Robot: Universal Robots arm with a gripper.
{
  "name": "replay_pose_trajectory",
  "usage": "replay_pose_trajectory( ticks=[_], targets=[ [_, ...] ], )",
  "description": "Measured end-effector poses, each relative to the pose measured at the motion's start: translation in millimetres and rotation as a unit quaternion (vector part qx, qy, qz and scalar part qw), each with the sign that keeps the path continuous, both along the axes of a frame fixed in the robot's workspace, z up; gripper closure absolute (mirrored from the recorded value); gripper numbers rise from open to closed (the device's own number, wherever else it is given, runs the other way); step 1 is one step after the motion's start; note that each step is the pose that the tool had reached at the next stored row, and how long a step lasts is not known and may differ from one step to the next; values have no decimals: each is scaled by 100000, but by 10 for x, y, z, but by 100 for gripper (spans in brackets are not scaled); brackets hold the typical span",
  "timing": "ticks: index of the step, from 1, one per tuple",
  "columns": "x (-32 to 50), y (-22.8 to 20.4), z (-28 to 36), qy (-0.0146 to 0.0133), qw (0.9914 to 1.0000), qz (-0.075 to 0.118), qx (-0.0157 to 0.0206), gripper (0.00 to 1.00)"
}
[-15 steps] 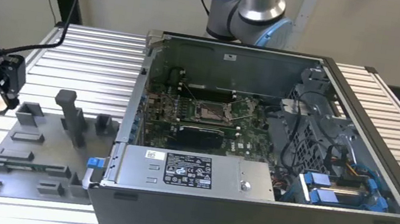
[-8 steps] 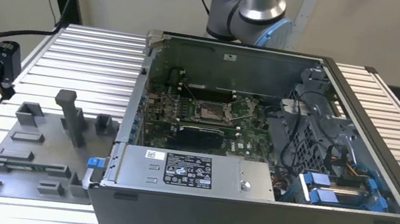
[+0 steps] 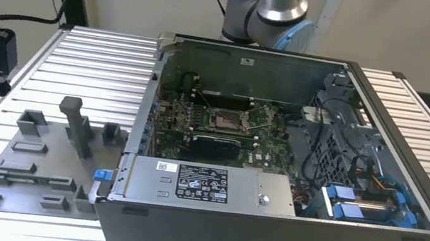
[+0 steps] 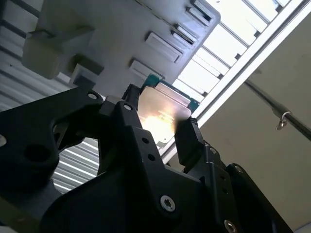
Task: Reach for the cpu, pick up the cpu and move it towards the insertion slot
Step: 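Pick up the cpu and move it towards the insertion slot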
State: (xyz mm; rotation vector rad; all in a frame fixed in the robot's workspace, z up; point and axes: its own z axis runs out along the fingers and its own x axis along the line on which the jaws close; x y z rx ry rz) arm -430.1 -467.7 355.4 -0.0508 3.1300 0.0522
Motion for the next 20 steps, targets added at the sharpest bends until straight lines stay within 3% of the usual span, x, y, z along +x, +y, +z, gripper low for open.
replay_pose_trajectory(
  ticks=[6,14,20],
  targets=[
    [0,0,166,-30,100000,-2,-42,100],
    [0,0,319,-33,100000,-2,-80,100],
    [0,0,340,-34,100000,0,-80,100]
  ],
)
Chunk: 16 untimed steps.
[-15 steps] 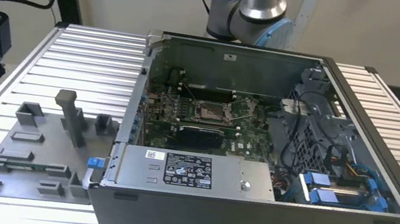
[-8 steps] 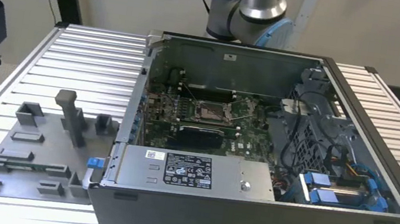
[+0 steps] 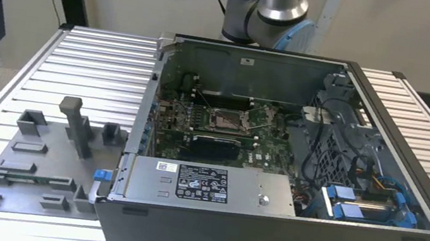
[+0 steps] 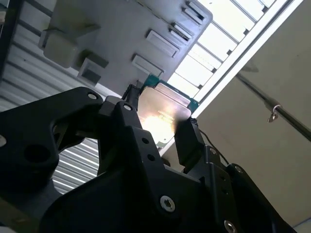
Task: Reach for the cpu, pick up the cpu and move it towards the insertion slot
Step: 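Pick up the cpu and move it towards the insertion slot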
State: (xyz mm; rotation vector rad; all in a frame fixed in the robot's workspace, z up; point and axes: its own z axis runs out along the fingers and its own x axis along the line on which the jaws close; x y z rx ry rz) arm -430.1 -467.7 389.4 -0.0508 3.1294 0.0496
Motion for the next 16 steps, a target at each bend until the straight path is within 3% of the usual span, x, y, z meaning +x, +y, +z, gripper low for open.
replay_pose_trajectory(
  ticks=[7,16],
  targets=[
    [23,0,6,71,100000,2,-9,100],
    [272,0,7,585,99998,0,-1,100]
  ],
)
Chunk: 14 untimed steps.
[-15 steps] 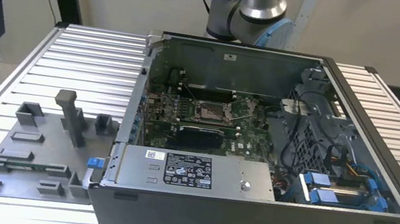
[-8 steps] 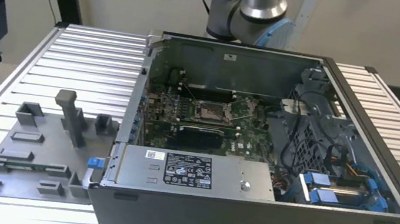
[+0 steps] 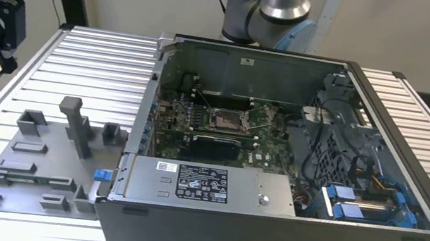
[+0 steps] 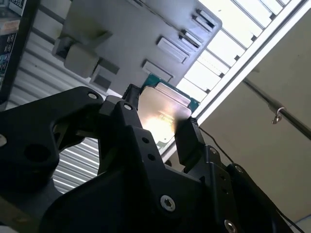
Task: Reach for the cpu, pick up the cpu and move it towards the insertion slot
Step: 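Pick up the cpu and move it towards the insertion slot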
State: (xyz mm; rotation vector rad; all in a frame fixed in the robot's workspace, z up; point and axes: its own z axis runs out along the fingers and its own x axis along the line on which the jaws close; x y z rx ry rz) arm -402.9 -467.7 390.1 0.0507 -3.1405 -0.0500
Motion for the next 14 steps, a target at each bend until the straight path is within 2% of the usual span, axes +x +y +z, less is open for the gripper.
replay_pose_trajectory(
  ticks=[6,14],
  targets=[
    [121,-1,5,33,100000,-1,1,100],
    [201,-1,9,46,100000,0,-1,100]
  ],
)
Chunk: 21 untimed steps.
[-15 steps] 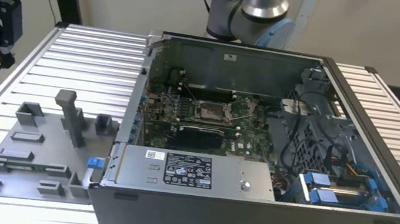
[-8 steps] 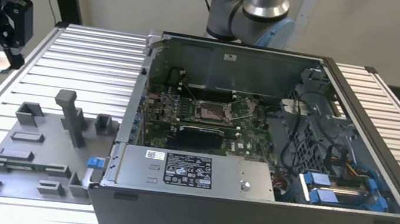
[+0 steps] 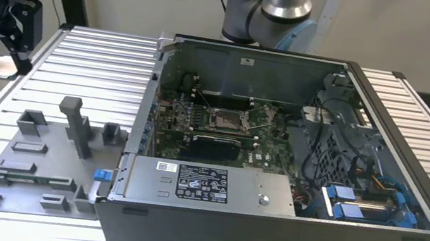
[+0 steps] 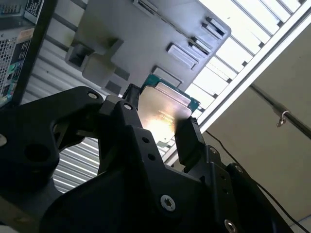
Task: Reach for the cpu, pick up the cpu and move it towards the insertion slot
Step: 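Pick up the cpu and move it towards the insertion slot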
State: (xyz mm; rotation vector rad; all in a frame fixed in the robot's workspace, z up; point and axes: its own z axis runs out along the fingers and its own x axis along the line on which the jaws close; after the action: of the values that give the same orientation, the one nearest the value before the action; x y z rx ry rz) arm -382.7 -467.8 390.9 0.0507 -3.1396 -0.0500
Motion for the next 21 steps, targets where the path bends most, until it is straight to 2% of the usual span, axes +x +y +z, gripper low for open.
replay_pose_trajectory(
  ticks=[21],
  targets=[
    [183,0,7,115,100000,-2,4,100]
  ],
)
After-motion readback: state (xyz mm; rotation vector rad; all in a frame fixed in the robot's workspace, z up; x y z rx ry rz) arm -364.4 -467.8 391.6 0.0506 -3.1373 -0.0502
